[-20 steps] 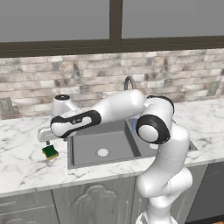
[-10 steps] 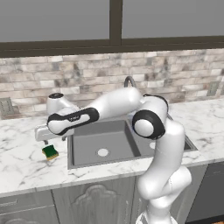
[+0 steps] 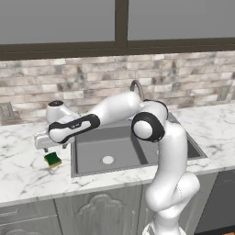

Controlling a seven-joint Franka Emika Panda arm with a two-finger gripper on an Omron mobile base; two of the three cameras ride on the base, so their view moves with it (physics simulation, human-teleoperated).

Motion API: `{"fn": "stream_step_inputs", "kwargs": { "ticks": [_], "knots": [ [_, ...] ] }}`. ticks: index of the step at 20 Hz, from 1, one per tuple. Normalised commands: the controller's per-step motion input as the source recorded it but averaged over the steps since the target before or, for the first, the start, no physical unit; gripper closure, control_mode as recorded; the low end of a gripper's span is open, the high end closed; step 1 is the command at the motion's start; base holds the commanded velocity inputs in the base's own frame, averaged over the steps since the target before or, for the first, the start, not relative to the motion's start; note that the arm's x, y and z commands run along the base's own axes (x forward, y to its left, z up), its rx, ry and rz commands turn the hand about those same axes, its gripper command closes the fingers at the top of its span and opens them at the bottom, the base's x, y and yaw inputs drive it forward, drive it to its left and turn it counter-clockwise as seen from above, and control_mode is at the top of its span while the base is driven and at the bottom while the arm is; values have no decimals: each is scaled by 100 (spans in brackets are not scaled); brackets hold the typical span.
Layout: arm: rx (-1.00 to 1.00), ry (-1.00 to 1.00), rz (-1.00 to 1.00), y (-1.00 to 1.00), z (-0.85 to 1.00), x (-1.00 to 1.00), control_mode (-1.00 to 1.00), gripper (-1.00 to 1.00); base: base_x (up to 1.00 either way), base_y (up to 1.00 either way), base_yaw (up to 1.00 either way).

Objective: Soak the sponge with water for a few seconds and then drop it inside the sink.

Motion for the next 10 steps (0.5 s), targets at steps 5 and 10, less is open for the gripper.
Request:
{"fn": "stream_step_inputs", "kwargs": {
  "ticks": [5,10],
  "knots": [
    [0,0,-1,2,-18,14,-100,-100,0,0,0],
    [-2,0,0,10,-5,3,-100,-100,0,0,0]
  ]
}}
